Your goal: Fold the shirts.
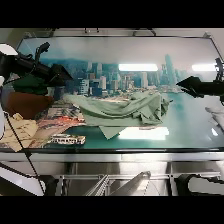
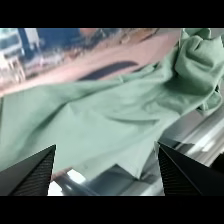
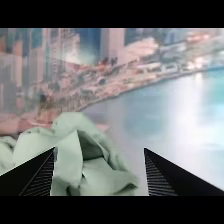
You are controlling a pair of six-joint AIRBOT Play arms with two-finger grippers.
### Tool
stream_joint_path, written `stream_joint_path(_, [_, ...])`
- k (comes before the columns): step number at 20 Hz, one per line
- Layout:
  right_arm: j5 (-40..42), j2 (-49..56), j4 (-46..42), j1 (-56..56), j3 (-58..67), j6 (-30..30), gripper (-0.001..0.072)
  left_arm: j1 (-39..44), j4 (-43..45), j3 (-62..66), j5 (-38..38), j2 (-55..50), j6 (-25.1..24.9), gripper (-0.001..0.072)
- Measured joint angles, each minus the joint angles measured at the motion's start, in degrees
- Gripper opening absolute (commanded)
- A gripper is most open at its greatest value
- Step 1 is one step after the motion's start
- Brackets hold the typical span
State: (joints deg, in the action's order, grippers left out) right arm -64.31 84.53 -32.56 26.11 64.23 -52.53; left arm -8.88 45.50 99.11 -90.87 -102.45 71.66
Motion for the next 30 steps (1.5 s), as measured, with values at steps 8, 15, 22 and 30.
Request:
stream_joint_path(8, [-8.11,0.68,-7.39,-1.60,0.83,-0.61,0.0602,-0.68,0.00,-29.05,2.10,13.05,-2.67,0.0710])
stream_joint_path(15, [-12.57,0.83,-4.59,-7.58,0.55,-1.84,0.0601,0.33,-0.11,-43.19,13.79,18.71,-5.18,0.0702])
stream_joint_path(22, [-7.74,4.61,-3.02,-16.83,0.55,-3.43,0.0475,-5.75,-0.04,-42.16,19.08,12.79,-6.23,0.0701])
stream_joint_path(30, [-6.82,6.03,-2.78,-15.87,0.59,-4.48,0.0474,-6.93,-0.02,-26.88,16.28,0.79,-6.56,0.0525])
